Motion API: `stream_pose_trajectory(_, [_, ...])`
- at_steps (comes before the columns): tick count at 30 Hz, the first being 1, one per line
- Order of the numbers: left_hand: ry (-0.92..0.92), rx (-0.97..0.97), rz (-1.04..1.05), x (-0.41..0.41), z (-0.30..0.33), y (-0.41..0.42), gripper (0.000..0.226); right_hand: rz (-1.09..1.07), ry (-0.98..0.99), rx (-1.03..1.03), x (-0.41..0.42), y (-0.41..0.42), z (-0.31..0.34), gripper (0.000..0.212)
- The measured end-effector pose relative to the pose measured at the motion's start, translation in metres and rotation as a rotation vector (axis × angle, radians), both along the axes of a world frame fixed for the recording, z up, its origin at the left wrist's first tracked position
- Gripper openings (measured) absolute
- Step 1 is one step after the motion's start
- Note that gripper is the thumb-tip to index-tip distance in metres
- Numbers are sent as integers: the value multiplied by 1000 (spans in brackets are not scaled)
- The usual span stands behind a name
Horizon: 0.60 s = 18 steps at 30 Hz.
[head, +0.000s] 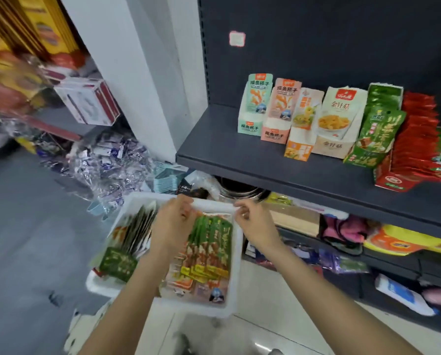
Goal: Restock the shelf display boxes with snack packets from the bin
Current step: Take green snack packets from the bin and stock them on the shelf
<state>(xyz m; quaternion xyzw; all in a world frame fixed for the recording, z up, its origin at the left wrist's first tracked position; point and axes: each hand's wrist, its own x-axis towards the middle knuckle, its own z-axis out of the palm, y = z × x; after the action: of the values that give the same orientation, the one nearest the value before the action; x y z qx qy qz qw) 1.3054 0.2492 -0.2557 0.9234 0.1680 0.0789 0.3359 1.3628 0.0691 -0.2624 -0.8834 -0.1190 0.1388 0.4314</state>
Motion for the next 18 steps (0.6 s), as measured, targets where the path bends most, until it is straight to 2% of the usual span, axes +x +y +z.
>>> stream_pose_trajectory(4, [77, 148, -6, -32, -21, 82, 25, 6, 88, -39, -32, 72, -29, 25])
stream_pose_trajectory(9, [257, 232, -115, -63, -37, 150, 47, 11, 133, -178, -62, 130, -61, 44])
stream_pose_trajectory(13, [348, 138, -158, -84, -47, 170, 59, 25, 217, -260, -80, 145, -75, 58])
stream_pose_trajectory(18, [309, 59, -27, -105, -61, 178, 55, 27, 215, -267, -91, 148, -83, 65])
